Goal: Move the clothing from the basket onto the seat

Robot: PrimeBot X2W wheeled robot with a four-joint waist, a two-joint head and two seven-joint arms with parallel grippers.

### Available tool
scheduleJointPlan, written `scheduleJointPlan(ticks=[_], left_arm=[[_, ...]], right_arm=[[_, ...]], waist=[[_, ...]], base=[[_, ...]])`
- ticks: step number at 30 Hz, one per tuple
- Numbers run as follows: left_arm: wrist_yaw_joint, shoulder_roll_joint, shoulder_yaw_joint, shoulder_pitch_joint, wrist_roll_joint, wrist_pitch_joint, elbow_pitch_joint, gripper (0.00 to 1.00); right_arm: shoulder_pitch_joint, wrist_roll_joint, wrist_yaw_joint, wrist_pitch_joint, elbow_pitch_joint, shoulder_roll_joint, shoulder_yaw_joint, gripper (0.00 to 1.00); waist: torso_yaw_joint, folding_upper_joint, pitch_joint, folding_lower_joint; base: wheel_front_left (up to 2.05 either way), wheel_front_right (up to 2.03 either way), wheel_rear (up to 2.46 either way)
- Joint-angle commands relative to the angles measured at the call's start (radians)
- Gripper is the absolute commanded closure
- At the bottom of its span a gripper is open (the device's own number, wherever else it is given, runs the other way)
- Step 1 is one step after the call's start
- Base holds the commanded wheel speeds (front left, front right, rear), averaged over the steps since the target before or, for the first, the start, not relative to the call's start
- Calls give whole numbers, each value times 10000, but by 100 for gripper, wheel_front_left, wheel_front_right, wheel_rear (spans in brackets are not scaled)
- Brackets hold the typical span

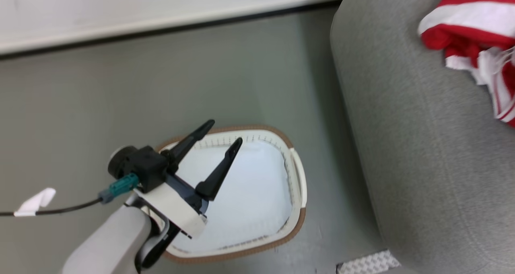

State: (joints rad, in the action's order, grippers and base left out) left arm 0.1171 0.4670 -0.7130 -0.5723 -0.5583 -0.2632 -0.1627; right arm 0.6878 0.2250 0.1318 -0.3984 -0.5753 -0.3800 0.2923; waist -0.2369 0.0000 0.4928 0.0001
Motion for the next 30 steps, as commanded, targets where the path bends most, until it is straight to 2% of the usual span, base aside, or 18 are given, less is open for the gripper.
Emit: scheduleJointPlan(ticks=[1, 2, 6, 10, 17, 20, 24, 30], left_arm=[[-19, -106, 109, 256, -67, -8, -135, 0], [-19, -106, 109, 256, -67, -8, -135, 0], [-114, -474, 398, 789, -116, -7, -479, 0], [-209, -898, 804, 1336, -162, -9, -766, 0], [-625, -1559, 2194, 2511, -390, -10, -1182, 0], [-848, -1611, 3034, 2995, -306, -9, -1170, 0], [-868, -1694, 3806, 3573, -145, -9, -1235, 0], [-611, -1928, 4678, 4216, 373, -11, -1098, 0]], right_arm=[[-248, 158, -23, -342, 308, -242, -261, 0], [-248, 158, -23, -342, 308, -242, -261, 0], [-941, 783, -23, -882, 1305, -670, -945, 0], [-1595, 1335, -23, -957, 2391, -1079, -1524, 0], [-2715, 2468, -23, -116, 3751, -1274, -2480, 0], [-3167, 2733, -23, 589, 4181, -921, -2754, 0], [-3852, 2514, -23, 1812, 4432, -355, -3023, 0], [-5173, 1948, -23, 3745, 4177, 875, -3038, 0]], waist=[[-155, 0, -812, -1], [-155, 0, -812, -1], [-218, 0, -1876, -1], [-129, 0, -2961, -1], [327, 0, -4796, -1], [579, 0, -5135, -1], [1016, 0, -5424, -1], [1723, 0, -5589, -1]], base=[[0, 0, 0], [0, 0, 0], [0, 0, 0], [0, 0, 0], [0, 0, 0], [0, 0, 0], [0, 0, 0], [0, 0, 0]])
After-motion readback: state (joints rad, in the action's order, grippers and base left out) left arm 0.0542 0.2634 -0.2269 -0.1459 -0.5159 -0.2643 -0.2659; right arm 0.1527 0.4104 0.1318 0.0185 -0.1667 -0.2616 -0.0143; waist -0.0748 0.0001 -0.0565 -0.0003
